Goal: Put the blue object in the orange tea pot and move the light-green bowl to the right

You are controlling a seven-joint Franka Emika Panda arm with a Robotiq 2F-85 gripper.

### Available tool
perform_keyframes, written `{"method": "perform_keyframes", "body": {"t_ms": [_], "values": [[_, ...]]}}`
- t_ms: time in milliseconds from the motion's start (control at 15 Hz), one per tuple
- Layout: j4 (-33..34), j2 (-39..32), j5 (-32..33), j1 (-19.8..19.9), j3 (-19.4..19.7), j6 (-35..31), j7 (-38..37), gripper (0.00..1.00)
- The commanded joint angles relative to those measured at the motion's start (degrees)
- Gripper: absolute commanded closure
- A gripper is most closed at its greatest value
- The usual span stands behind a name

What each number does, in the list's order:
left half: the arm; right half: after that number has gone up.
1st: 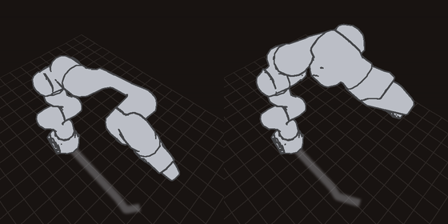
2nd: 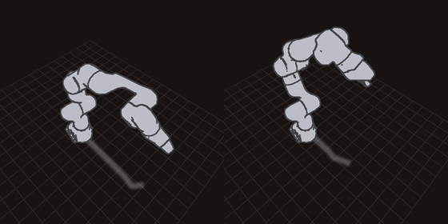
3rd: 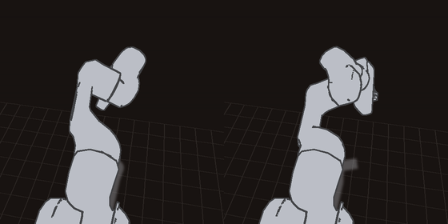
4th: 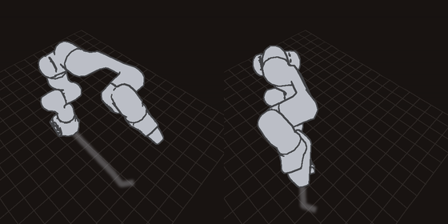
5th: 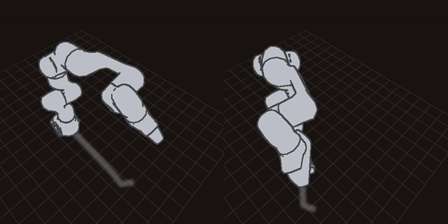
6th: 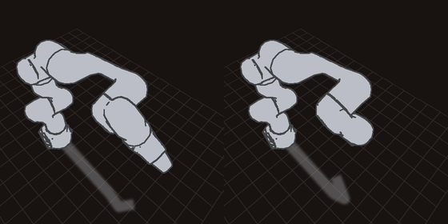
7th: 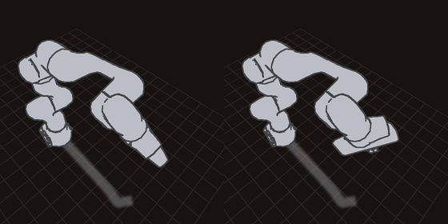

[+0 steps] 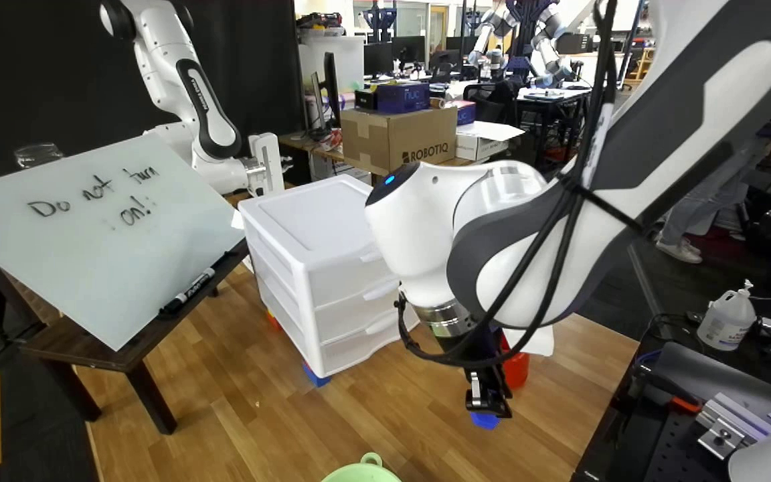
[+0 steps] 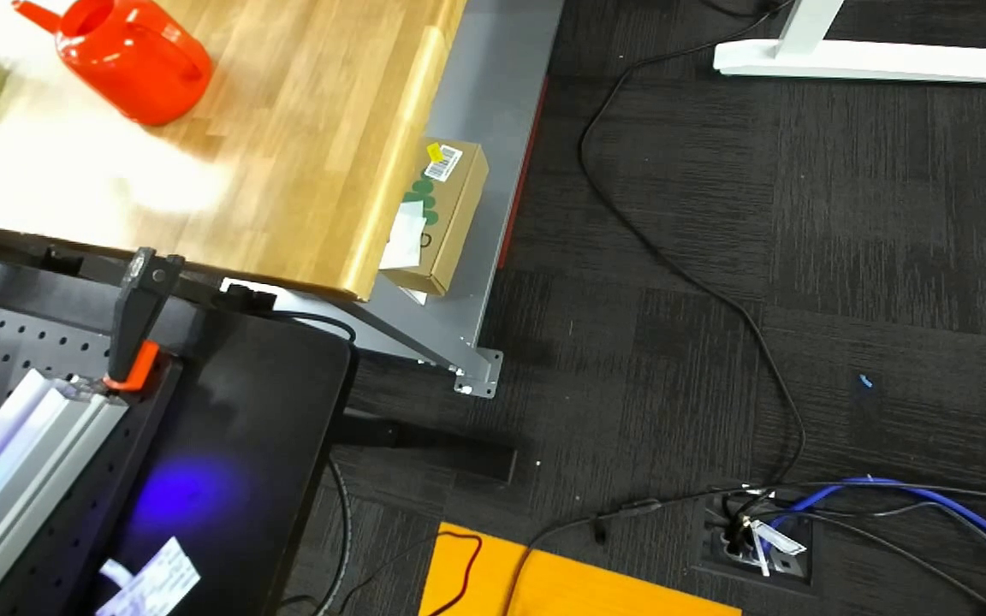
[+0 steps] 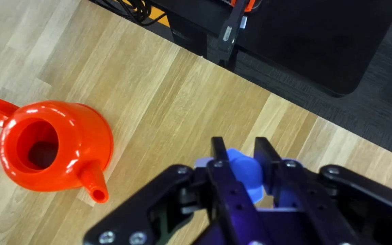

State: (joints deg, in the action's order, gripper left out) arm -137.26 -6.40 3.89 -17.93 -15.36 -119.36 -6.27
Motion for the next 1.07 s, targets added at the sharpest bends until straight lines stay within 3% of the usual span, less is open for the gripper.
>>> {"method": "perform_keyframes", "body": {"t_ms": [0, 133, 200, 933, 1000], "values": [[-4.09, 5.91, -3.39, 1.22, -0.11, -2.89, 0.72, 0.94], [-1.95, 4.29, -2.28, 1.0, -0.29, -0.42, 0.01, 0.94], [-2.32, 4.96, -2.42, 1.01, -0.33, -0.42, 0.01, 0.74], [-2.19, 4.36, -2.39, 0.96, -0.37, -0.42, -0.01, 0.74], [-2.19, 4.36, -2.39, 0.96, -0.37, -0.42, -0.01, 0.94]]}}
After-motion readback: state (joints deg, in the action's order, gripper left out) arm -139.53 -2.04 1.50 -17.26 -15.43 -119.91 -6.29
